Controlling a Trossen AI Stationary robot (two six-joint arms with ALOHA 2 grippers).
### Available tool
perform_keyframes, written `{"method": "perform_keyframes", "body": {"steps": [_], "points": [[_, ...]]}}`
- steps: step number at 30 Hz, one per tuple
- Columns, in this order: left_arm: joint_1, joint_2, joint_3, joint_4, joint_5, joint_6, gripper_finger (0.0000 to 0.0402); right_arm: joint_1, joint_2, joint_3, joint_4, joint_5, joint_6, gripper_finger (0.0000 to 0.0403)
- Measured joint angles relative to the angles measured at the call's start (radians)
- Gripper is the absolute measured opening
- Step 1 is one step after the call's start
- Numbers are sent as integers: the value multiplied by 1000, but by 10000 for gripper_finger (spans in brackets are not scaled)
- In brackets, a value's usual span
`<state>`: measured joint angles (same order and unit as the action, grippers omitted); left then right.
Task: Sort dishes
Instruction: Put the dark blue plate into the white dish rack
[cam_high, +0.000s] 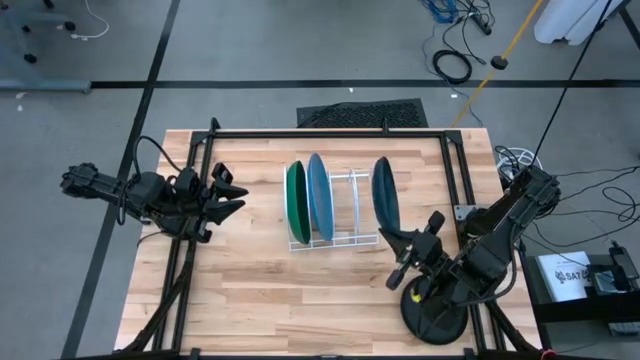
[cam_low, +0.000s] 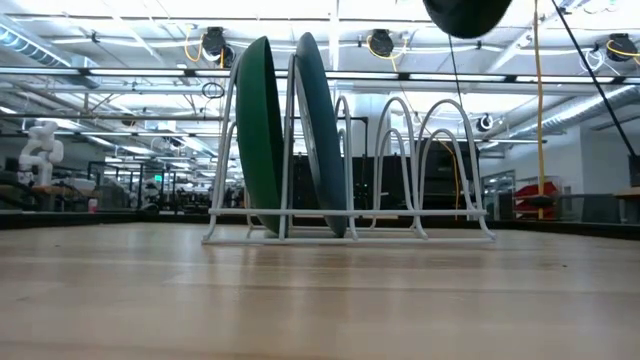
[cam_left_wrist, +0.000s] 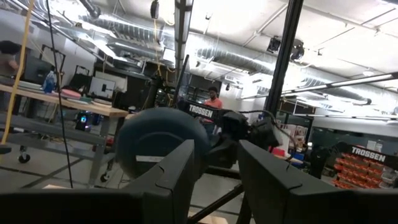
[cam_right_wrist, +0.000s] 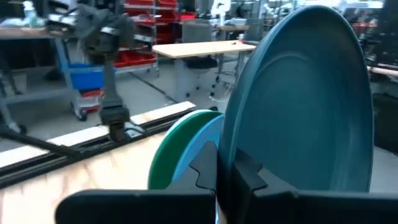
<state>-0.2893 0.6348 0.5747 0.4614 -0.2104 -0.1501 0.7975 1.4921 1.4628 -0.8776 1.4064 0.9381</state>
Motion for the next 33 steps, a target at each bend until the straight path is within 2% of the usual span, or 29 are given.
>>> {"method": "perform_keyframes", "body": {"steps": [10, 17, 21, 26, 33], "points": [[0, 0, 0, 1, -1, 0, 135, -57, 0, 0, 492, -354, -725, 0], [0, 0, 0, 1, -6, 0, 135, -179, 0, 0, 814, -656, -1028, 0], [0, 0, 0, 1, -8, -1, 135, -263, 0, 0, 908, -805, -1088, 0], [0, 0, 0, 1, -8, -1, 135, -379, 0, -1, 913, -886, -1012, 0], [0, 0, 0, 1, -8, -2, 135, -528, 0, -2, 911, -904, -906, 0]]}}
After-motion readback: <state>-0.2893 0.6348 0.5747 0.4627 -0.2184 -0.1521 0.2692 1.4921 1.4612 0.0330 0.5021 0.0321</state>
